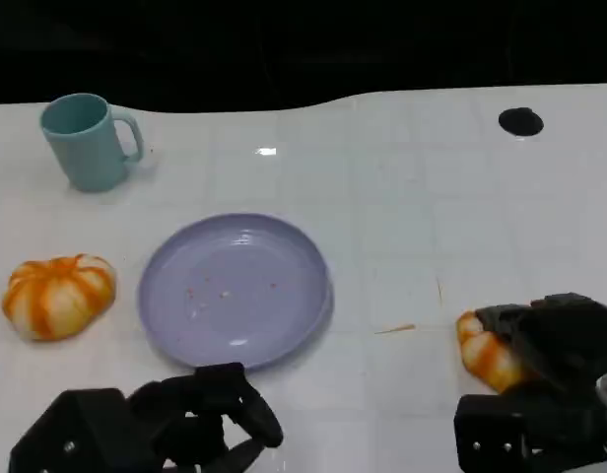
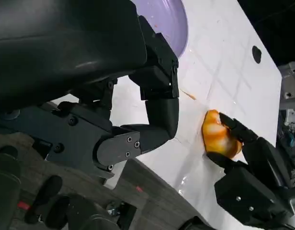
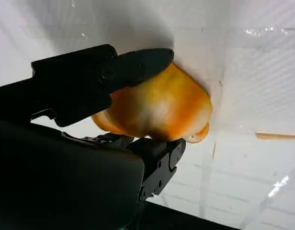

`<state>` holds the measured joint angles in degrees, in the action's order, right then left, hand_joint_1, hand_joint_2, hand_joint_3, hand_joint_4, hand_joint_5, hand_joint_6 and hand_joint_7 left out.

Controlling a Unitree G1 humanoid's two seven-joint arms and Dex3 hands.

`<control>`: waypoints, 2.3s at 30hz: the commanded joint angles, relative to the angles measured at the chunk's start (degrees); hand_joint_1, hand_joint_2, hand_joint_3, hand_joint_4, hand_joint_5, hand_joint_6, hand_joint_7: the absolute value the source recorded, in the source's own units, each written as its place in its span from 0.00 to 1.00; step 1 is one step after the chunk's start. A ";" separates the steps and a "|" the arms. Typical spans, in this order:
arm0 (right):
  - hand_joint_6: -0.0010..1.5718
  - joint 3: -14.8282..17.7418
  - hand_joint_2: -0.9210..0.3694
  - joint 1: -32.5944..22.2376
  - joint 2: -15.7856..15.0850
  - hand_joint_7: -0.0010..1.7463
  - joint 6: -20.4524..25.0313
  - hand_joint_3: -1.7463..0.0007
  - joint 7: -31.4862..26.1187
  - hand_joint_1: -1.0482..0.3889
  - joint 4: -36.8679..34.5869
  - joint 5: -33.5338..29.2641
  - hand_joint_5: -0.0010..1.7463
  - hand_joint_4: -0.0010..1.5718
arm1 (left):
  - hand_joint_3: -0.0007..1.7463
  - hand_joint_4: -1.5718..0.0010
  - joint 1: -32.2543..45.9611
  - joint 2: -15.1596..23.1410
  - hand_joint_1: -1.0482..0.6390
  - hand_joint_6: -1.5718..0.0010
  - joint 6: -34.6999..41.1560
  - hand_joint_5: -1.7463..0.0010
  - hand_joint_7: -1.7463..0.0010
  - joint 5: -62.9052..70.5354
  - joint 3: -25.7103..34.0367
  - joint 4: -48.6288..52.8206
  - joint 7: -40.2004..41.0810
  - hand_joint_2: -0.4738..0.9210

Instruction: Grasp the bread from the table and place it into the plate.

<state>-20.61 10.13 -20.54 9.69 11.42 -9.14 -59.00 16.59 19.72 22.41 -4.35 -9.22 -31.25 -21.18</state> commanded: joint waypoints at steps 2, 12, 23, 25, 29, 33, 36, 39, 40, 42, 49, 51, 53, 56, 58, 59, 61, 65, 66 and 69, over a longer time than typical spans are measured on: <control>0.61 2.89 0.00 0.19 2.06 0.07 -7.87 0.90 -19.92 0.53 -9.62 7.47 0.35 0.55 | 0.35 0.60 -0.01 0.41 0.42 0.62 0.66 0.00 0.17 0.58 0.03 -0.81 0.37 0.96; 0.49 2.62 0.33 2.44 1.51 0.88 -17.31 0.48 -34.97 0.62 -15.05 11.78 1.00 0.57 | 0.36 0.60 -0.07 0.35 0.42 0.63 0.59 0.00 0.17 0.84 -0.14 -1.11 0.24 0.96; 0.49 2.28 0.41 2.90 2.28 0.94 -20.97 0.43 -38.41 0.67 -13.30 13.15 1.00 0.60 | 0.36 0.60 -0.05 0.19 0.42 0.63 0.31 0.00 0.16 1.36 -0.49 -1.21 0.25 0.96; 0.45 2.13 0.42 3.03 3.02 0.99 -21.51 0.46 -38.35 0.67 -11.91 13.57 1.00 0.60 | 0.36 0.60 -0.10 0.10 0.42 0.63 0.32 0.00 0.16 1.52 -0.58 -1.18 0.27 0.96; 0.44 1.85 0.44 3.34 5.44 1.00 -22.25 0.40 -36.29 0.66 -8.72 16.05 1.00 0.60 | 0.36 0.60 -0.19 -0.09 0.42 0.63 0.76 0.00 0.16 1.87 -0.89 -1.37 0.36 0.96; 0.44 1.68 0.43 3.86 8.17 1.00 -22.20 0.36 -32.94 0.66 -6.29 18.97 1.00 0.60 | 0.36 0.60 -0.22 -0.28 0.42 0.63 0.81 0.00 0.16 2.08 -1.22 -1.46 0.43 0.96; 0.45 0.99 0.44 5.12 10.65 1.00 -21.96 0.32 -31.05 0.65 -5.89 20.01 1.00 0.61 | 0.36 0.59 -0.19 -0.48 0.43 0.63 0.54 0.00 0.17 2.08 -1.54 -1.43 0.44 0.96; 0.46 0.53 0.44 6.25 12.91 0.98 -21.90 0.29 -29.44 0.64 -6.62 21.01 1.00 0.61 | 0.36 0.59 -0.07 -0.66 0.43 0.63 0.66 0.00 0.17 1.87 -1.70 -1.61 0.37 0.96; 0.48 0.43 0.45 6.51 13.41 0.93 -21.91 0.27 -28.97 0.64 -6.80 21.37 1.00 0.61 | 0.36 0.59 -0.03 -0.69 0.43 0.63 0.80 0.00 0.17 1.85 -1.74 -1.70 0.36 0.96; 0.49 0.00 0.45 7.50 14.80 0.89 -21.78 0.25 -26.90 0.64 -7.72 22.94 1.00 0.60 | 0.36 0.59 -0.04 -0.55 0.43 0.63 1.23 0.00 0.17 2.36 -2.07 -2.08 0.43 0.95; 0.44 -1.63 0.45 13.41 19.94 0.96 -22.86 0.27 -25.66 0.66 -15.48 24.74 1.00 0.57 | 0.37 0.59 0.25 -1.04 0.43 0.62 1.51 0.00 0.18 2.63 -3.05 -2.62 0.52 0.96; 0.44 -1.90 0.44 15.45 21.52 0.96 -22.99 0.27 -24.96 0.65 -18.18 25.52 1.00 0.57 | 0.37 0.59 0.37 -1.27 0.43 0.62 1.52 0.00 0.18 2.72 -3.37 -2.70 0.68 0.95; 0.43 -2.35 0.42 17.59 23.03 0.96 -23.10 0.29 -24.90 0.65 -21.17 25.89 1.00 0.56 | 0.37 0.58 0.50 -1.49 0.43 0.62 1.54 0.00 0.18 2.87 -3.66 -2.75 0.85 0.95; 0.42 -3.10 0.41 20.36 24.71 0.96 -23.60 0.30 -25.87 0.64 -25.44 25.72 1.00 0.55 | 0.37 0.58 0.61 -1.73 0.43 0.62 1.43 0.00 0.17 3.08 -4.00 -2.76 1.09 0.95; 0.41 -3.49 0.39 22.60 26.36 0.97 -23.95 0.31 -26.42 0.64 -29.32 25.85 1.00 0.55 | 0.37 0.58 0.68 -1.77 0.43 0.62 1.10 0.00 0.17 3.49 -4.36 -2.77 1.27 0.95; 0.40 -3.60 0.39 23.53 27.03 0.99 -24.15 0.32 -26.65 0.64 -31.02 25.93 1.00 0.55 | 0.37 0.58 0.72 -1.80 0.43 0.62 1.11 0.00 0.17 3.68 -4.53 -2.86 1.37 0.95; 0.40 -3.64 0.38 25.48 28.54 1.00 -24.45 0.32 -26.99 0.63 -34.67 26.27 1.00 0.55 | 0.38 0.58 0.77 -1.86 0.42 0.62 1.09 0.00 0.18 4.09 -4.77 -3.05 1.46 0.95; 0.40 -3.36 0.35 28.25 30.79 0.95 -24.78 0.34 -27.81 0.62 -40.09 26.80 1.00 0.54 | 0.38 0.58 0.84 -1.91 0.42 0.62 0.80 0.00 0.18 4.62 -5.05 -3.08 1.50 0.94; 0.38 -3.06 0.32 28.89 31.44 0.88 -23.99 0.38 -27.08 0.62 -41.11 27.30 0.99 0.49 | 0.38 0.57 0.87 -1.91 0.42 0.61 0.80 0.00 0.17 4.75 -5.12 -3.13 1.55 0.94; 0.42 -2.53 0.22 30.32 32.41 0.54 -21.13 0.56 -23.51 0.62 -42.46 28.76 0.75 0.39 | 0.38 0.57 0.96 -1.86 0.42 0.61 1.00 0.00 0.17 5.01 -5.19 -3.39 1.63 0.94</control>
<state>-23.68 38.13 11.35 -13.30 -14.32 -50.53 -31.86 16.98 17.43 23.61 0.14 -14.31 -33.64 -20.10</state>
